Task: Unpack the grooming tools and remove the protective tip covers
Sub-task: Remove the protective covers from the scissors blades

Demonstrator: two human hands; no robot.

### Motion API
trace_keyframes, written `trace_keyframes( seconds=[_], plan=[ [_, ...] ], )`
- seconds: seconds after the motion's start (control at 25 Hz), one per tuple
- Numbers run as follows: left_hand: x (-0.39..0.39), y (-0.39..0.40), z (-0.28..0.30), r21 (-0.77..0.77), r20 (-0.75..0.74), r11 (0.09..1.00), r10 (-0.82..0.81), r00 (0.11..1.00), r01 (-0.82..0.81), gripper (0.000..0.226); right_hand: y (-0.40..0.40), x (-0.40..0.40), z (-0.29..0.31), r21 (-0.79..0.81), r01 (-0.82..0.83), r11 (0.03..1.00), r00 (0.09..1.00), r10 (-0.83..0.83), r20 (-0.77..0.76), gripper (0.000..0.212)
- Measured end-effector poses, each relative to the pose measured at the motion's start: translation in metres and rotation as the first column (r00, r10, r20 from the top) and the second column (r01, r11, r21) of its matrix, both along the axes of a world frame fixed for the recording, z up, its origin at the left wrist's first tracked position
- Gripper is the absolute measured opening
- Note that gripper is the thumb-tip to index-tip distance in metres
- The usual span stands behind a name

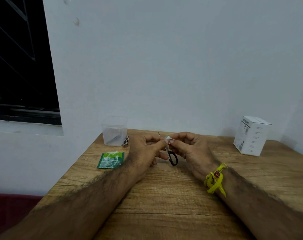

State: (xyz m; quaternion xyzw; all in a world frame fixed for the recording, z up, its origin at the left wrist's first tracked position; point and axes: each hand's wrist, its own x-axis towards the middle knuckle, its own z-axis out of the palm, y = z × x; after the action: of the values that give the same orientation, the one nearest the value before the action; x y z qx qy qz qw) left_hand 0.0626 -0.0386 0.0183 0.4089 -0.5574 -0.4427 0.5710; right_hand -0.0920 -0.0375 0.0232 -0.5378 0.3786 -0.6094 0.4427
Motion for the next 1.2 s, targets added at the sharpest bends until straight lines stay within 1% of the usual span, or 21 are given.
trace_keyframes(
  seconds=[0.12,0.24,0.36,0.44,0.48,0.52,0.6,0.64,0.72,0.8,0.92,1.04,1.12,1.2],
  plan=[
    [-0.001,-0.001,0.0,0.028,-0.007,0.999,-0.025,1.0,0.025,0.018,0.0,0.0,0.0,-0.002,0.004,1.0,1.0,-0.004,0.004,0.008],
    [-0.002,-0.001,0.0,0.015,0.002,0.999,-0.036,0.999,0.036,0.027,-0.002,0.0,-0.001,-0.041,0.061,0.997,0.995,-0.064,-0.075,0.01],
    [-0.001,-0.002,-0.002,0.001,0.012,0.999,-0.039,0.999,0.039,0.022,-0.002,0.0,-0.001,-0.07,0.104,0.992,0.981,-0.114,-0.156,0.009],
    [0.0,-0.003,-0.003,0.005,0.008,1.0,-0.03,1.0,0.03,0.018,0.0,0.001,0.0,-0.072,0.106,0.992,0.974,-0.118,-0.194,0.013],
    [0.0,-0.004,-0.003,0.006,0.0,1.0,-0.025,1.0,0.025,0.016,0.0,0.002,0.001,-0.062,0.106,0.992,0.976,-0.115,-0.186,0.017],
    [0.0,-0.004,-0.003,0.004,-0.013,1.0,-0.02,1.0,0.02,0.014,-0.001,0.002,0.001,-0.035,0.107,0.994,0.985,-0.111,-0.136,0.021],
    [0.0,-0.004,-0.002,-0.017,-0.041,1.0,-0.009,0.999,0.009,0.011,-0.001,0.002,0.005,0.073,0.08,0.994,0.994,-0.086,0.074,0.019],
    [0.0,-0.004,-0.002,-0.033,-0.054,0.999,-0.005,0.999,0.003,0.01,0.0,0.003,0.006,0.118,0.065,0.991,0.987,-0.081,0.141,0.017],
    [0.001,-0.003,-0.001,-0.06,-0.074,0.998,-0.007,0.997,0.003,0.01,0.0,0.008,0.003,0.153,0.034,0.988,0.991,-0.053,0.125,0.028],
    [0.002,-0.001,0.0,-0.067,-0.083,0.998,-0.021,0.996,0.015,0.011,0.003,0.015,-0.001,0.179,0.007,0.984,0.993,-0.028,0.117,0.031],
    [0.001,0.0,0.001,-0.062,-0.082,0.998,-0.024,0.996,0.019,0.013,0.004,0.02,-0.001,0.218,0.011,0.976,0.973,-0.06,0.224,0.028],
    [0.0,0.0,0.001,-0.087,-0.064,0.996,-0.03,0.997,0.024,0.01,0.002,0.018,-0.001,0.237,-0.017,0.971,0.948,-0.06,0.311,0.033],
    [0.0,0.0,0.0,-0.1,-0.053,0.995,-0.029,0.998,0.023,0.01,0.004,0.019,0.001,0.236,-0.021,0.972,0.949,-0.055,0.31,0.029],
    [-0.001,-0.001,-0.002,-0.115,-0.023,0.992,-0.046,0.999,0.043,0.009,0.005,0.019,0.002,0.233,0.037,0.972,0.952,-0.106,0.289,0.017]
  ],
)
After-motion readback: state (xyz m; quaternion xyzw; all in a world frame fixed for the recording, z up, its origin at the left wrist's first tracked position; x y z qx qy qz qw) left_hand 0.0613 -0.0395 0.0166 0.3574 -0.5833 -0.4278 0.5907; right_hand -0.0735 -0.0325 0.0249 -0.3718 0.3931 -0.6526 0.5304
